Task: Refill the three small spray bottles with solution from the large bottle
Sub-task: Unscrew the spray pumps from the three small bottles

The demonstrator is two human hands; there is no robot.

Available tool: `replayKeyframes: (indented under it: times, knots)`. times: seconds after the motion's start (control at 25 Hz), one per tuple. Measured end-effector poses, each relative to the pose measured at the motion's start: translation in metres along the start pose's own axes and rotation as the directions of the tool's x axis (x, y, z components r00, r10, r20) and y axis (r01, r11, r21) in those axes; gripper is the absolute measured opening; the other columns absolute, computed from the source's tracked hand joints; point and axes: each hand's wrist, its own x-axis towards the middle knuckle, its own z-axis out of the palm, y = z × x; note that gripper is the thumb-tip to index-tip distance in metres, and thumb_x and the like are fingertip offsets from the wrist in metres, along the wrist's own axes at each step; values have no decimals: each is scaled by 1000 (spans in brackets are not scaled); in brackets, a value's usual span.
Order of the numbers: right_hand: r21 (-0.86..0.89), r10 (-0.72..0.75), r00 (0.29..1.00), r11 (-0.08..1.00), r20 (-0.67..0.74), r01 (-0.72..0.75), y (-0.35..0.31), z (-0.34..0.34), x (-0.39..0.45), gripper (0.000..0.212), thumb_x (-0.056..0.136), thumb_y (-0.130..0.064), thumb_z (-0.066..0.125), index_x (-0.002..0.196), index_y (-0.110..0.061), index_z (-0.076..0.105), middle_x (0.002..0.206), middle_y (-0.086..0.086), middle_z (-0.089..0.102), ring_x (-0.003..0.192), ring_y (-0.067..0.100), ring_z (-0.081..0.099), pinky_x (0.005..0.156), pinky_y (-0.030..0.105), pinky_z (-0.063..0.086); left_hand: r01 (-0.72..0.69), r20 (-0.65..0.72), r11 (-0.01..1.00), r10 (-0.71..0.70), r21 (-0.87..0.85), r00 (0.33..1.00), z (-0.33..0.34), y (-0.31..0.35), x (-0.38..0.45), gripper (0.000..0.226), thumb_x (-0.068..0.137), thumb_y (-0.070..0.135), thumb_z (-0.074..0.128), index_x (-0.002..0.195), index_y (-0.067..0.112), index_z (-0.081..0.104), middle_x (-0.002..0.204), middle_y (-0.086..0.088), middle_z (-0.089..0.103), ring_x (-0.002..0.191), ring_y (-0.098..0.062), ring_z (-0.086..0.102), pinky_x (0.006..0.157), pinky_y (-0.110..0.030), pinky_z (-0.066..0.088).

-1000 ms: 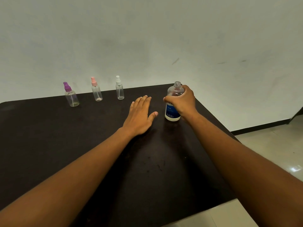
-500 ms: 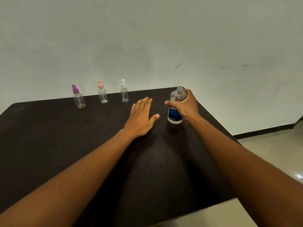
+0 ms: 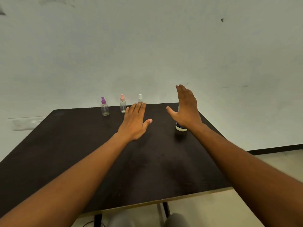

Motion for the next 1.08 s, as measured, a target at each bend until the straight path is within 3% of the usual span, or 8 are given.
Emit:
replayKeyframes:
  times: [0.08,0.2,0.4,0.6,0.76,0.88,1.08]
  knots:
    - [-35,-64,998,997,23,65,-18,-1,-5,92,92,-59,52,163,-22,7,171,1,6,157,30,8,124,48,13,31,-34,998,-29,54,999,-15,-4,-9,78,103,55,39,162,14,9,170,-9,9,157,-33,6,127,-55,8]
    - [-56,-127,990,990,55,130,-37,5,-13,94,94,-58,52,164,-22,1,172,0,-1,157,30,1,126,50,13,66,-65,988,-57,140,996,-29,-12,-17,86,101,64,31,162,21,-13,170,-6,-21,156,-30,-22,124,-56,-12]
    - [-12,-156,978,987,140,159,-57,31,-11,95,96,-59,49,164,-21,-5,172,1,-6,158,30,-3,127,50,10,80,-77,974,-66,210,995,-33,-34,-16,87,100,67,24,161,22,-19,168,-5,-27,154,-28,-26,114,-47,-33]
    - [92,-141,974,988,176,126,-59,78,4,95,95,-61,47,164,-21,-5,172,3,-1,158,25,2,127,46,10,52,-54,988,-45,142,998,-7,-68,1,86,101,65,27,160,24,-20,169,-4,-24,155,-24,-24,125,-51,-12]
    - [171,-116,975,982,188,83,-52,127,26,98,95,-63,50,163,-24,-7,172,-1,-4,158,18,-1,124,40,8,59,-48,997,-57,42,997,19,-94,29,87,103,60,33,160,23,-20,169,-2,-25,155,-19,-25,126,-42,-10]
    - [243,-60,971,970,232,1,-44,162,43,104,92,-66,55,163,-28,-11,171,-6,-10,157,13,-6,124,39,9,127,-38,984,-132,-127,991,33,-102,51,86,103,59,36,161,24,-16,170,0,-21,155,-16,-21,126,-38,-7]
    - [466,115,955,853,272,-236,-38,214,83,114,79,-65,71,162,-31,2,170,-7,8,155,18,19,110,29,22,172,-46,926,-198,-335,979,53,-113,86,81,102,62,38,162,32,-8,172,8,-5,158,-13,-6,125,-43,12]
